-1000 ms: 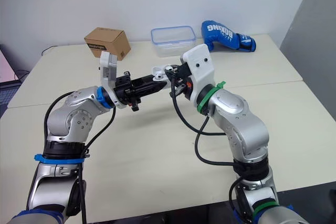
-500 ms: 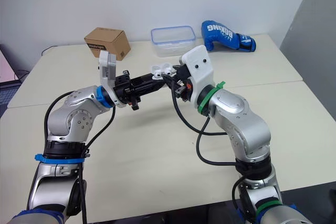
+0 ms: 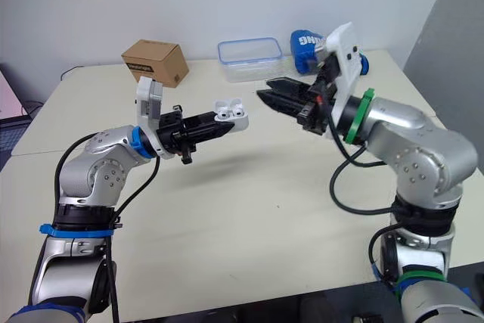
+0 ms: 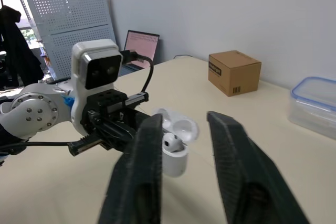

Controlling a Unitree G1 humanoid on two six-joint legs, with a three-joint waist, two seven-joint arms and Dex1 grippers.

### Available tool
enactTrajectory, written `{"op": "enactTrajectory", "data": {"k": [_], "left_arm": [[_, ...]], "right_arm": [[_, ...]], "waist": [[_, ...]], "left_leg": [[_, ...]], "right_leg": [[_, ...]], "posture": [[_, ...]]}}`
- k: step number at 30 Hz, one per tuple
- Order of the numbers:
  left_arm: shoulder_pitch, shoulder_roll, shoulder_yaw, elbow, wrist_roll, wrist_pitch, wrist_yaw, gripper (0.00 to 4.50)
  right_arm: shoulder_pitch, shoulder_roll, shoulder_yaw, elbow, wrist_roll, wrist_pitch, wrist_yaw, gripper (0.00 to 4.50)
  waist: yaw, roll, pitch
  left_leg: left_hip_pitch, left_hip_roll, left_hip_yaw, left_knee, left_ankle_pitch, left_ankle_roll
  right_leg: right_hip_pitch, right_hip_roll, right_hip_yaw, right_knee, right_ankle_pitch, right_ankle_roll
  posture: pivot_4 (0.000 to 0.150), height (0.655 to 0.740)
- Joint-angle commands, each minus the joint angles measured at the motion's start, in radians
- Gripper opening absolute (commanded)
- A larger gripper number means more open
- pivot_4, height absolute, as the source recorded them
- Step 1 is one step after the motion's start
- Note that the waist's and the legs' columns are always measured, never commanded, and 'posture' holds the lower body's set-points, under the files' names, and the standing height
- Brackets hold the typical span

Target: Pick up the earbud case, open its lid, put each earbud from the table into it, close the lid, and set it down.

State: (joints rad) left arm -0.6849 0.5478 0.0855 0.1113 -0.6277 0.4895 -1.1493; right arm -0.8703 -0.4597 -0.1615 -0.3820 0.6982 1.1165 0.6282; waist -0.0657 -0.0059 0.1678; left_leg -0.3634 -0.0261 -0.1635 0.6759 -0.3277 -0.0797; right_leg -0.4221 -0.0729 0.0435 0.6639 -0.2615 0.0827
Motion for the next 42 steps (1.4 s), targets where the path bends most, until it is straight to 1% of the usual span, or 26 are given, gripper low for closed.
{"op": "enactTrajectory", "data": {"k": [1, 5, 7, 12, 16, 25, 32, 37, 42], "left_arm": [[-0.012, 0.018, 0.026, -0.059, -0.033, 0.017, -0.01, 0.76], [0.002, 0.021, 0.026, -0.1, -0.052, 0.042, -0.007, 0.76], [0.006, 0.023, 0.026, -0.117, -0.063, 0.06, -0.003, 0.76], [0.039, 0.03, 0.022, -0.171, -0.091, 0.102, 0.001, 0.76], [0.053, 0.03, 0.023, -0.188, -0.098, 0.114, 0.008, 0.76], [0.063, 0.024, 0.028, -0.183, -0.094, 0.102, 0.025, 0.76], [0.07, 0.028, 0.029, -0.165, -0.082, 0.084, 0.019, 0.76], [0.057, 0.023, 0.039, -0.14, -0.082, 0.075, 0.026, 0.76], [0.044, 0.015, 0.048, -0.119, -0.088, 0.07, 0.043, 0.76]], "right_arm": [[-0.027, -0.049, 0.056, 0.105, -0.042, -0.093, 0.068, 0.02], [-0.063, -0.077, 0.176, 0.273, -0.137, -0.241, 0.177, 0.02], [-0.089, -0.074, 0.216, 0.342, -0.165, -0.282, 0.218, 0.02], [-0.178, -0.019, 0.301, 0.515, -0.244, -0.41, 0.308, 0.02], [-0.219, 0.016, 0.33, 0.578, -0.267, -0.449, 0.364, 0.02], [-0.233, 0.049, 0.359, 0.55, -0.271, -0.43, 0.443, 0.02], [-0.235, 0.048, 0.328, 0.479, -0.243, -0.393, 0.448, 0.02], [-0.193, 0.021, 0.33, 0.39, -0.226, -0.348, 0.461, 0.02], [-0.166, 0.004, 0.338, 0.351, -0.224, -0.334, 0.461, 0.02]], "waist": [[-0.001, 0.0, 0.0], [-0.006, 0.0, 0.0], [-0.009, 0.0, 0.0], [-0.018, 0.0, 0.0], [-0.017, 0.0, 0.0], [-0.017, 0.0, 0.0], [-0.017, 0.0, 0.0], [-0.016, 0.0, 0.0], [-0.016, 0.0, 0.0]], "left_leg": [[0.0, 0.0, 0.0, 0.0, 0.0, 0.0], [0.0, 0.0, 0.001, 0.0, 0.0, 0.0], [0.0, 0.0, 0.001, 0.0, 0.0, 0.0], [0.0, 0.0, 0.0, 0.0, 0.0, 0.0], [-0.001, 0.0, 0.0, 0.0, 0.0, 0.0], [-0.001, 0.0, 0.0, 0.0, 0.0, -0.001], [-0.001, 0.0, 0.0, 0.0, 0.0, -0.001], [-0.001, 0.0, 0.0, 0.0, 0.0, -0.001], [-0.001, 0.0, 0.0, 0.0, 0.0, -0.001]], "right_leg": [[0.0, 0.0, 0.0, 0.0, 0.0, 0.0], [0.0, 0.0, 0.0, 0.0, 0.0, 0.0], [0.0, 0.0, 0.0, 0.0, 0.0, 0.0], [-0.001, 0.0, 0.0, -0.001, 0.0, 0.0], [-0.001, 0.0, 0.0, -0.001, 0.0, 0.0], [-0.001, 0.0, 0.0, -0.001, 0.0, 0.0], [-0.001, 0.0, 0.0, -0.001, 0.0, 0.0], [-0.001, 0.0, 0.0, -0.001, 0.0, 0.0], [-0.001, 0.0, 0.0, 0.0, 0.0, 0.0]], "posture": [[0.15, 0.74], [0.15, 0.74], [0.15, 0.74], [0.15, 0.74], [0.15, 0.74], [0.15, 0.74], [0.15, 0.74], [0.15, 0.74], [0.15, 0.74]]}}
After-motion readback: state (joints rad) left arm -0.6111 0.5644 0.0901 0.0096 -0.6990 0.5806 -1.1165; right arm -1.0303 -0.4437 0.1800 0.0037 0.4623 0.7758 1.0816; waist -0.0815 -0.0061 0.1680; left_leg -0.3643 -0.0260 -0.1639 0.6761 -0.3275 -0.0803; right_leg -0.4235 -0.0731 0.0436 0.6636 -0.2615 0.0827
